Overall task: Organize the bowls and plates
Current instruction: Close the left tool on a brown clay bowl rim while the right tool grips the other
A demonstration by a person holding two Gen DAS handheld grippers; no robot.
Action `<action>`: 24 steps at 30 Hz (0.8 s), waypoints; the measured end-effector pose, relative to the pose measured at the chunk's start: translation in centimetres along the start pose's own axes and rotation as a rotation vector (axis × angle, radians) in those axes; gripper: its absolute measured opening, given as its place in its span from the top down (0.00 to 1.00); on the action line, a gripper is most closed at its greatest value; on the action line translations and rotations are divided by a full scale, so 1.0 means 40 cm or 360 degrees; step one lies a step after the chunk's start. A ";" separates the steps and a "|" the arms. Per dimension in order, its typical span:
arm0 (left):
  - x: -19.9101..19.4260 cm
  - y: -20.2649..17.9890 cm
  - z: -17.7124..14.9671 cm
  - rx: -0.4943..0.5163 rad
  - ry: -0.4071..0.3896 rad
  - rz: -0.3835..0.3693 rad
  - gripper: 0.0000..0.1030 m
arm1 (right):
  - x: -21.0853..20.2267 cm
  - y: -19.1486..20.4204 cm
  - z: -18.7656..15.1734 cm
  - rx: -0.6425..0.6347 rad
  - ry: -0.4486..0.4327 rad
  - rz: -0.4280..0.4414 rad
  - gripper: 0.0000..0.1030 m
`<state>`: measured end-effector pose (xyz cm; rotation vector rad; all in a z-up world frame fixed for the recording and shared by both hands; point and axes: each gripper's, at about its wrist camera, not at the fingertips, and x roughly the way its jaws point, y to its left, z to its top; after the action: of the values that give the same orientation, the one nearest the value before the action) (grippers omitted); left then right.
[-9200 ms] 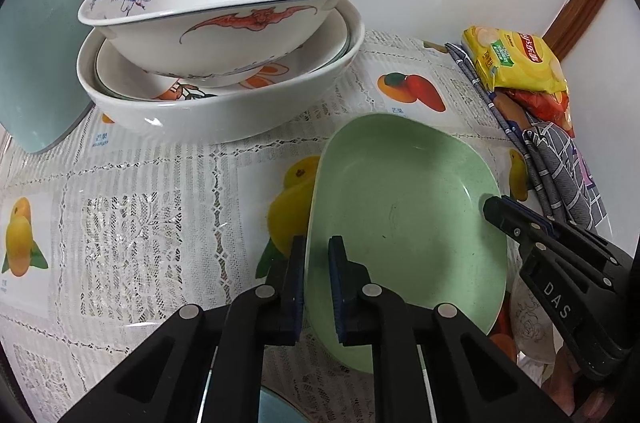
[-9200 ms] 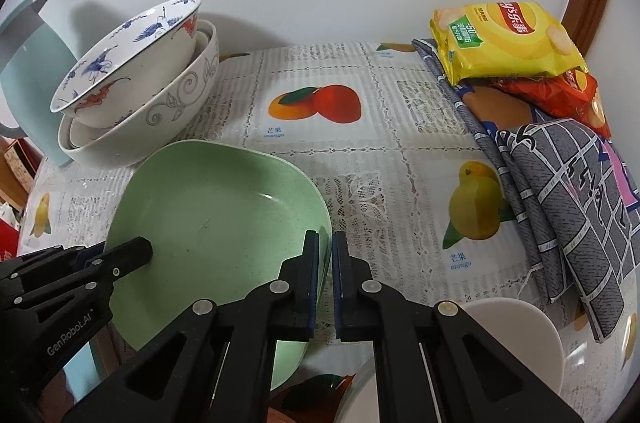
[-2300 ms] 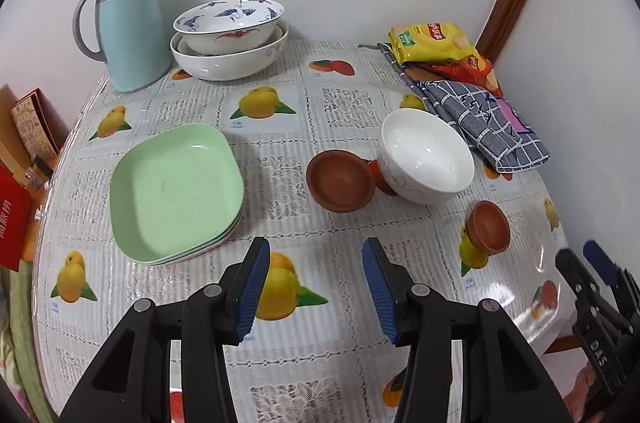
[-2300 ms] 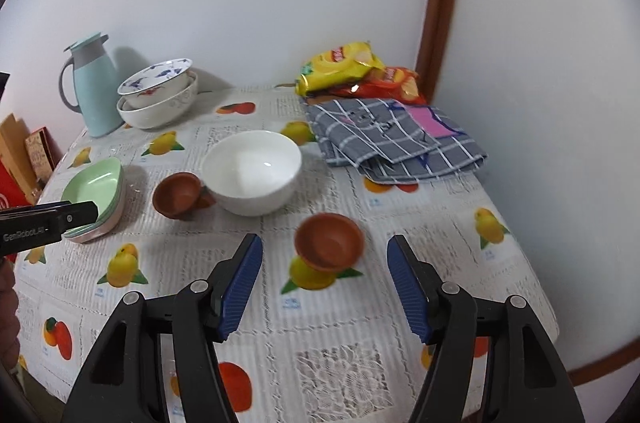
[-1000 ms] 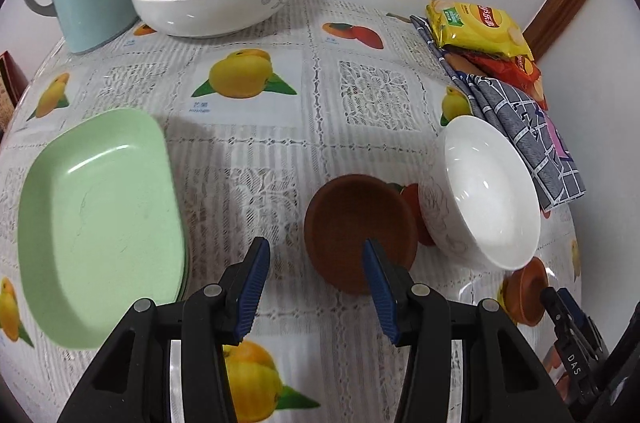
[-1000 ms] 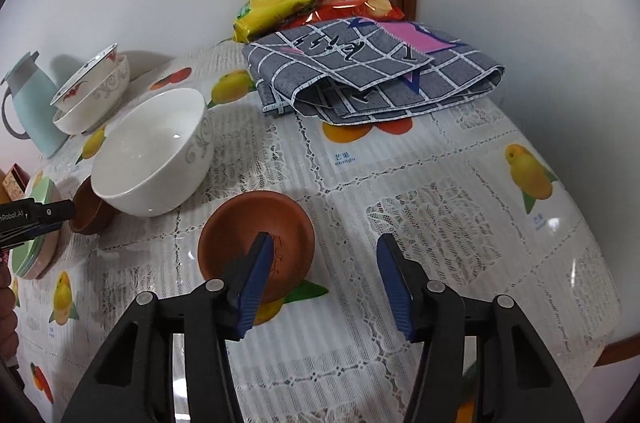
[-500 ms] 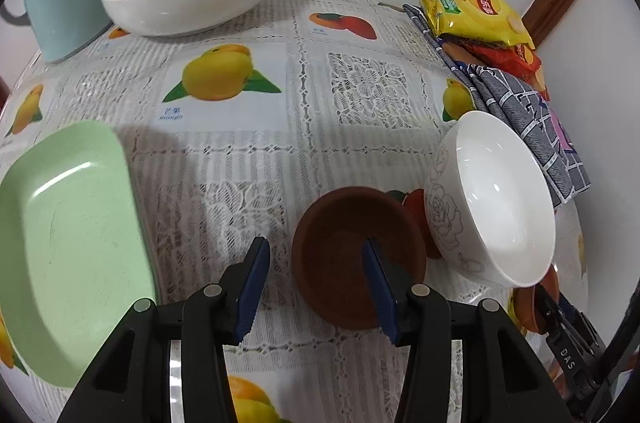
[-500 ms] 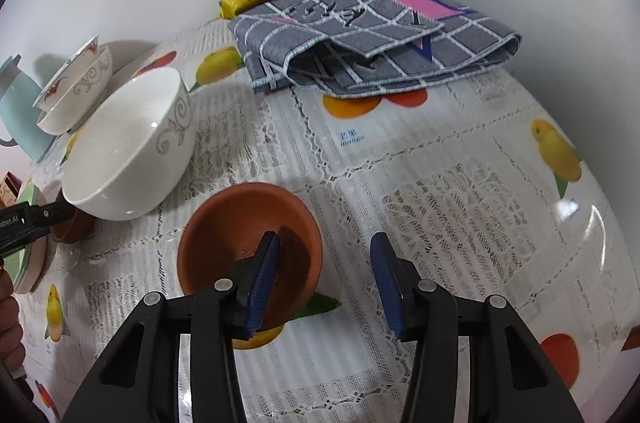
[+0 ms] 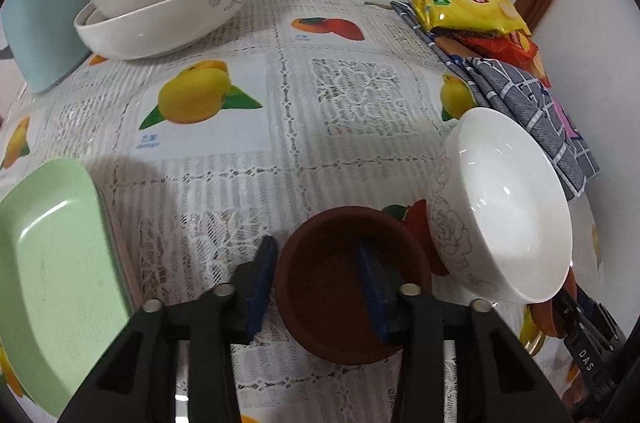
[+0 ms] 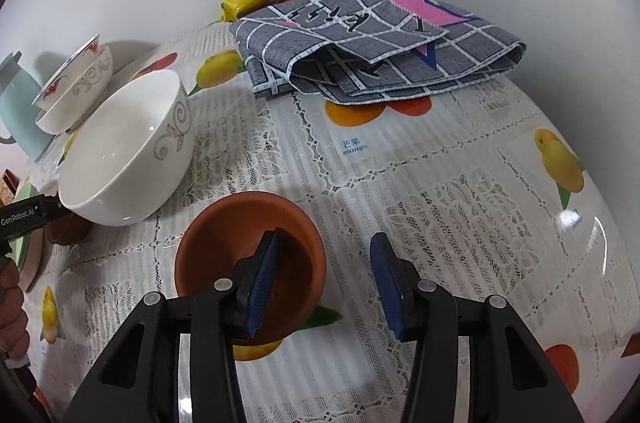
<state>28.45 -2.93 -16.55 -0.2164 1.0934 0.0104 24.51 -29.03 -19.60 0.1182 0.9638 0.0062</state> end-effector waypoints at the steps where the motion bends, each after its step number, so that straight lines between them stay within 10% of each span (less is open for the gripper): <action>1: 0.001 -0.002 0.001 0.0010 0.0006 0.0000 0.72 | -0.001 0.001 -0.001 0.0003 -0.0005 0.0018 0.64; 4: 0.001 -0.002 0.003 0.0024 0.0009 -0.0006 0.78 | -0.003 0.008 -0.003 0.0020 -0.0008 0.0076 0.79; 24: -0.109 0.010 -0.025 0.0012 -0.0065 -0.0123 0.91 | -0.095 0.056 -0.016 0.0003 -0.0101 0.0068 0.91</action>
<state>25.53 -2.30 -13.21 -0.2507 1.0434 -0.0581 21.93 -26.98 -16.62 0.1402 0.8976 0.0407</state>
